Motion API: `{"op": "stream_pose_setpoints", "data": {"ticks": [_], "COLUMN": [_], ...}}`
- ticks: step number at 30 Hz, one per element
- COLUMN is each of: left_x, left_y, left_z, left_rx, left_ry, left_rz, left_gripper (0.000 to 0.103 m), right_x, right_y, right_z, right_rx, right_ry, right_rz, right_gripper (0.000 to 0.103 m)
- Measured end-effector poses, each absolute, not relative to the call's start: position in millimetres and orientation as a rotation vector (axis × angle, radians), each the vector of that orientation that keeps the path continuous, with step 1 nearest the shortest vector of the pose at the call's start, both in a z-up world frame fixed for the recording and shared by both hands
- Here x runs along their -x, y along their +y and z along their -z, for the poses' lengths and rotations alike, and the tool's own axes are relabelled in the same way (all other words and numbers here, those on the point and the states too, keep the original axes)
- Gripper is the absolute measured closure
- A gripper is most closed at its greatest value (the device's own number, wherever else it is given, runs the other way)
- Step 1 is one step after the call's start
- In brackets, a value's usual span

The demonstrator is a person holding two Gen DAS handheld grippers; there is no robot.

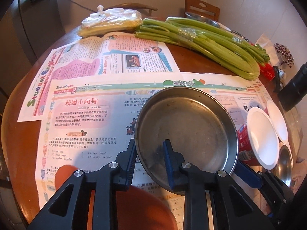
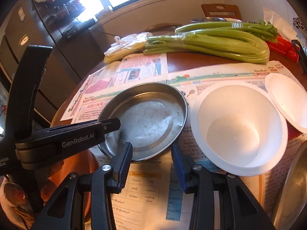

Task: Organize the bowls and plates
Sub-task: 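Lift and carry the steel pan over the orange plate with the left gripper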

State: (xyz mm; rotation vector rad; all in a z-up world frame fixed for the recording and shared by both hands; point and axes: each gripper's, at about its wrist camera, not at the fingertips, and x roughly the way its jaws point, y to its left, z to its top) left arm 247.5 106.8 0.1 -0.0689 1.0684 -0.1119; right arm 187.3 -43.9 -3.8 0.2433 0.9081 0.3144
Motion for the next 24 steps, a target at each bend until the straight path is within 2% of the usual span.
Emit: {"op": "stream_pose_setpoints", "data": {"ticks": [24], "left_x": [-161], "left_y": [128], "left_z": [-70], "left_rx": [0.095], "left_ry": [0.921], "left_rz": [0.071], "left_gripper": [0.075], "right_x": [-122], "right_y": [-38], "right_z": [-55], "right_rx": [-0.2], "right_ry": [0.754], "right_rz": [-0.438], "right_gripper": [0.06]}}
